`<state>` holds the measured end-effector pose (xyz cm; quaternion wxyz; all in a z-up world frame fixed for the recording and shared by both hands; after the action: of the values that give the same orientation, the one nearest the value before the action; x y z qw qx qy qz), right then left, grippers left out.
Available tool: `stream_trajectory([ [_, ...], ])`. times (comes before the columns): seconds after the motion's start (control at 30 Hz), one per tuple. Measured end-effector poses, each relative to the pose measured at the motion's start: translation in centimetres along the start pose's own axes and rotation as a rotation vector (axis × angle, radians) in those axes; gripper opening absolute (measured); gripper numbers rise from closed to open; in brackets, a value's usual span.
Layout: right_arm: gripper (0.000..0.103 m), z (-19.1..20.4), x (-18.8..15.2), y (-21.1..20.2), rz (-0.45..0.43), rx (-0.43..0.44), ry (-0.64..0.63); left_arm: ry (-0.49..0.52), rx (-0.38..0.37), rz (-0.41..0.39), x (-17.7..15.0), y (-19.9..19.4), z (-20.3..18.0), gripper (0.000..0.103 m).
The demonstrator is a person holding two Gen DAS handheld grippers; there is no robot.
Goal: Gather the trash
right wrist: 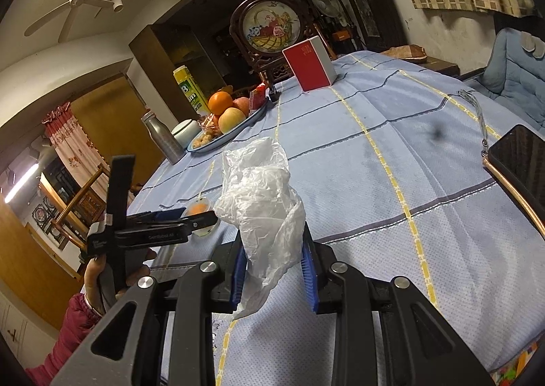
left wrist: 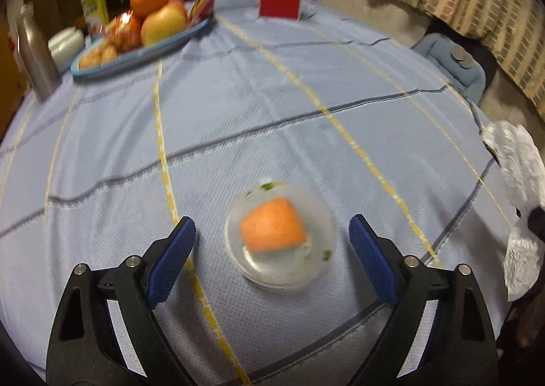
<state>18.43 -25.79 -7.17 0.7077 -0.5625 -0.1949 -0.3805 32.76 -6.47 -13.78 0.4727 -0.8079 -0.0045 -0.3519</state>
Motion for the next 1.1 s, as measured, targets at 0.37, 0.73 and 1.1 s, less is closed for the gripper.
stream_trajectory([
  [0.37,0.029,0.1,-0.1,-0.9,-0.009,-0.014,-0.018,0.098,0.072,-0.168,0.9,-3.5,-1.9,0.056],
  [0.73,0.029,-3.8,0.1,-6.8,-0.09,-0.081,-0.01,0.146,-0.012,-0.29,-0.8,-6.7,-10.2,0.056],
  [1.1,0.028,-9.0,-1.4,-13.8,-0.175,-0.147,0.039,0.25,-0.06,-0.33,-3.3,-7.6,-20.1,0.055],
])
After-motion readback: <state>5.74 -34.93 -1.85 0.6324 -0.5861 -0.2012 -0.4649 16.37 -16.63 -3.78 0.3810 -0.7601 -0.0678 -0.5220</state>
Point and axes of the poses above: each gripper's, at about its wrist camera, not at the fingertips, and y roughly the way its jaws point, z to its left, x to its top, the point moved 9 cm from there along y, roughly the way its jaws point, and after that the axes turned 15 degrees about -x, right-handed, at the moved point
